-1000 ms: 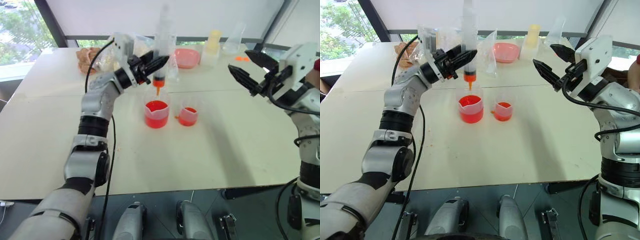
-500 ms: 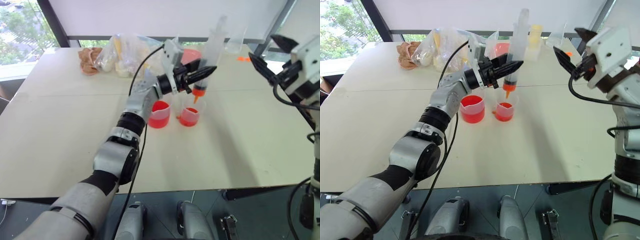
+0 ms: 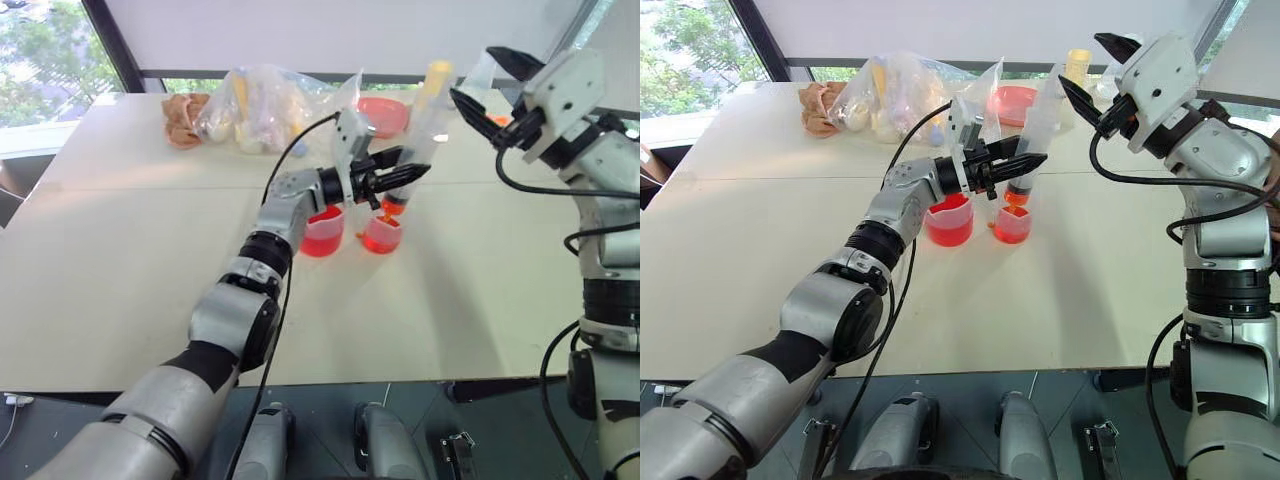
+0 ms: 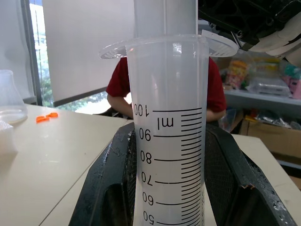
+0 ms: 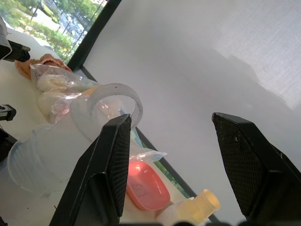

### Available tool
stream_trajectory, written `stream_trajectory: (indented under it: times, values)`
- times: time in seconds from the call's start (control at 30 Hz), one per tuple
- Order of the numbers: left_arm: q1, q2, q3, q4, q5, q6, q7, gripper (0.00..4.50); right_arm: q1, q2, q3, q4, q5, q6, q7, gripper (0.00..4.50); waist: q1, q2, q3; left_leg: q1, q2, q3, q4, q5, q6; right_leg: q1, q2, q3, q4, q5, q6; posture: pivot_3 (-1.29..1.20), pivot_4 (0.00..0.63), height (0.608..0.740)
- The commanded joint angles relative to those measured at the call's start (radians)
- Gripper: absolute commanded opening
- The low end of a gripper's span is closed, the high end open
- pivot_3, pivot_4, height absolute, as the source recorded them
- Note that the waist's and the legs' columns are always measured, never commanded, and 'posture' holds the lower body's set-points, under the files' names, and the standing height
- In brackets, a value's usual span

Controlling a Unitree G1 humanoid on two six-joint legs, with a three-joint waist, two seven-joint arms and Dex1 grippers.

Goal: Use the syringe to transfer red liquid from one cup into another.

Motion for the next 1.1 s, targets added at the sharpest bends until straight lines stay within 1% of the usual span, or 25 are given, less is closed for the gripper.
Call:
stream_trajectory:
  times: [0.03, 0.07, 0.1, 0.13, 0.17, 0.2, 0.23, 0.37, 0.43, 0.5, 0.73, 1.1]
  values:
    - [-0.022, -0.019, -0.015, -0.035, 0.013, -0.042, -0.026, 1.44, -0.032, 0.015, 0.010, 0.008, -0.003, -0.027, 0.012, 2.84, 0.000, 0.000, 0.000, 0.000, 0.000, 0.000, 0.000, 0.000, 0.000, 0.000, 0.000, 0.000, 0.000, 0.000, 0.000, 0.00, 0.150, 0.740]
    - [-0.021, -0.020, -0.014, -0.034, 0.015, -0.044, -0.027, 1.44, -0.036, 0.018, 0.012, 0.011, -0.002, -0.033, 0.016, 2.33, 0.000, 0.000, 0.000, 0.000, 0.000, 0.000, 0.000, 0.000, 0.000, 0.000, 0.000, 0.000, 0.000, 0.000, 0.000, 0.00, 0.150, 0.740]
    - [-0.022, -0.022, -0.014, -0.034, 0.017, -0.045, -0.026, 1.44, -0.037, 0.020, 0.011, 0.012, -0.001, -0.036, 0.020, 2.14, 0.000, 0.000, 0.000, 0.000, 0.000, 0.000, 0.000, 0.000, 0.000, 0.000, 0.000, 0.000, 0.000, 0.000, 0.000, 0.00, 0.150, 0.740]
    - [-0.023, -0.024, -0.013, -0.033, 0.017, -0.046, -0.025, 1.44, -0.038, 0.021, 0.011, 0.010, 0.000, -0.037, 0.023, 1.56, -0.001, 0.000, 0.000, 0.000, 0.000, 0.000, 0.000, 0.000, 0.000, 0.000, 0.000, 0.000, 0.000, 0.000, 0.000, 0.00, 0.150, 0.740]
    - [-0.025, -0.026, -0.012, -0.033, 0.017, -0.047, -0.023, 1.44, -0.037, 0.021, 0.010, 0.007, 0.003, -0.037, 0.027, 1.18, -0.002, 0.000, 0.000, 0.000, 0.000, 0.000, 0.000, 0.000, 0.000, 0.000, 0.000, 0.000, 0.000, 0.000, 0.000, 0.00, 0.150, 0.740]
    - [-0.027, -0.028, -0.010, -0.031, 0.016, -0.047, -0.020, 1.44, -0.035, 0.021, 0.010, 0.004, 0.007, -0.035, 0.031, 0.37, -0.003, 0.000, 0.000, 0.000, 0.000, 0.000, 0.000, 0.000, 0.000, 0.000, 0.000, 0.000, 0.000, 0.000, 0.000, 0.00, 0.150, 0.740]
    - [-0.030, -0.029, -0.008, -0.029, 0.015, -0.049, -0.016, 1.44, -0.033, 0.021, 0.011, 0.000, 0.009, -0.034, 0.035, 0.05, -0.003, 0.000, 0.000, 0.000, 0.000, 0.000, 0.000, 0.000, 0.000, 0.000, 0.000, 0.000, 0.000, 0.000, 0.000, 0.00, 0.150, 0.740]
    - [-0.045, -0.029, 0.011, -0.021, 0.004, -0.044, 0.000, 1.44, -0.010, 0.028, 0.019, -0.029, 0.020, -0.007, 0.048, 0.05, -0.002, 0.000, 0.000, 0.000, 0.000, 0.000, 0.000, 0.000, 0.000, 0.000, 0.000, 0.000, 0.000, 0.000, 0.000, 0.00, 0.150, 0.740]
    - [-0.049, -0.026, 0.011, -0.017, 0.014, -0.053, 0.012, 1.44, 0.028, 0.041, 0.038, -0.065, 0.036, 0.038, 0.062, 0.05, -0.001, 0.000, 0.000, 0.000, 0.000, 0.000, 0.000, 0.000, 0.000, 0.000, 0.000, 0.000, 0.000, 0.000, 0.000, 0.00, 0.150, 0.740]
    - [-0.050, -0.023, 0.009, -0.014, 0.025, -0.070, 0.019, 1.44, 0.055, 0.060, 0.050, -0.094, 0.035, 0.053, 0.053, 0.05, 0.000, 0.000, 0.000, 0.000, 0.000, 0.000, 0.000, 0.000, 0.000, 0.000, 0.000, 0.000, 0.000, 0.000, 0.000, 0.00, 0.150, 0.740]
    - [-0.086, -0.027, 0.047, -0.033, 0.000, -0.074, 0.045, 1.44, 0.130, 0.125, 0.066, -0.167, 0.036, 0.103, 0.025, 0.05, -0.001, 0.000, 0.000, 0.000, 0.000, 0.000, 0.000, 0.000, 0.000, 0.000, 0.000, 0.000, 0.000, 0.000, 0.000, 0.00, 0.150, 0.740]
    - [-0.129, -0.017, 0.077, -0.049, -0.029, -0.062, 0.055, 1.44, 0.188, 0.142, 0.076, -0.205, 0.027, 0.154, 0.024, 0.05, 0.000, 0.000, 0.000, 0.000, 0.000, 0.000, 0.000, 0.000, 0.000, 0.000, 0.000, 0.000, 0.001, 0.000, 0.000, 0.00, 0.150, 0.740]
